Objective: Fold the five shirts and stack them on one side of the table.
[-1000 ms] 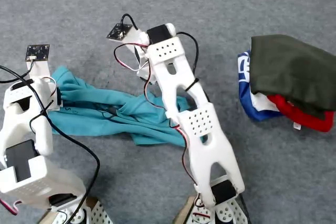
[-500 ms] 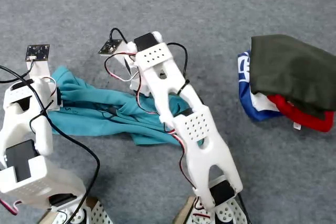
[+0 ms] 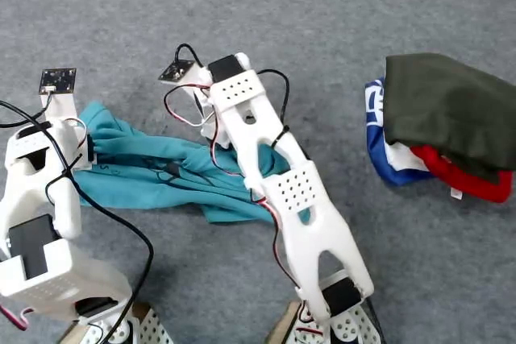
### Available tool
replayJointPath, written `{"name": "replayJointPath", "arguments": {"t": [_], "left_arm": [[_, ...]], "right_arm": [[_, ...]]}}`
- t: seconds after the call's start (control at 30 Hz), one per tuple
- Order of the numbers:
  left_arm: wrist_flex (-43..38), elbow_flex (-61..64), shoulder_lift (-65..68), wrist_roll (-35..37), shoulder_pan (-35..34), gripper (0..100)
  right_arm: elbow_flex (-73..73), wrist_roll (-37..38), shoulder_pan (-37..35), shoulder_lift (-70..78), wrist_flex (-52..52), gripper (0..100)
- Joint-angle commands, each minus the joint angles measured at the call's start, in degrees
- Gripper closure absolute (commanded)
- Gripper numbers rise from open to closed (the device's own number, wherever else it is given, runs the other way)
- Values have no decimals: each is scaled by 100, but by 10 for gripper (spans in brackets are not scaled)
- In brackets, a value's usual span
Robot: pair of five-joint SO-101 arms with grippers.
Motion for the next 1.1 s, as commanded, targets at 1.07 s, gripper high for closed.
{"name": "replayJointPath", "arguments": {"t": [1.07], "left_arm": [[1530,-2057,-2149,1486,-229,981]], "right_arm": [[-1341,-774,840,-4127,-220,996]]}}
